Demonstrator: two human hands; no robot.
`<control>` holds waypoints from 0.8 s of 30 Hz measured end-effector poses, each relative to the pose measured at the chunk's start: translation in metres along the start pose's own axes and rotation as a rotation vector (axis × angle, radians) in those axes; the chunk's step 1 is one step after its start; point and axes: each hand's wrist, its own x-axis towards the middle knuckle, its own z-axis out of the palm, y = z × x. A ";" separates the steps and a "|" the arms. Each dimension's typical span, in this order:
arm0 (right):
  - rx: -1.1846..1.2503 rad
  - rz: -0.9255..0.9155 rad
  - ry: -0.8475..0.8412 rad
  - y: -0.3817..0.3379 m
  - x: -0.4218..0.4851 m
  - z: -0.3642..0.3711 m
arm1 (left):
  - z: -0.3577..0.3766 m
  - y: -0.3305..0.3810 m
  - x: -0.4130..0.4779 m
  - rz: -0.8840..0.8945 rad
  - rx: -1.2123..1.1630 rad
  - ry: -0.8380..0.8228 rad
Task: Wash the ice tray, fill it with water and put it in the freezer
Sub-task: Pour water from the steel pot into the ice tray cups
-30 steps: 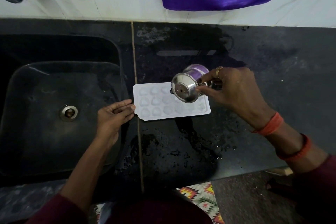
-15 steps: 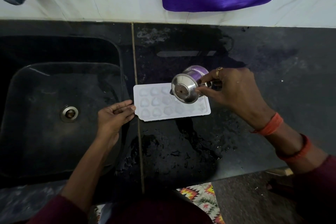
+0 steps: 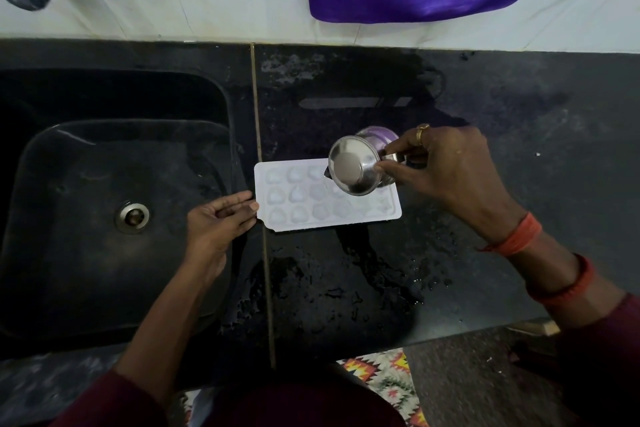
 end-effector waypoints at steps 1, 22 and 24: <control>0.010 0.005 0.001 0.001 0.001 0.000 | 0.000 0.000 0.000 0.000 -0.001 -0.001; 0.010 -0.016 0.049 0.004 0.017 0.014 | 0.000 0.001 -0.003 -0.007 -0.016 0.008; 0.003 -0.018 0.047 0.005 0.018 0.015 | 0.000 0.001 -0.003 -0.004 -0.010 0.005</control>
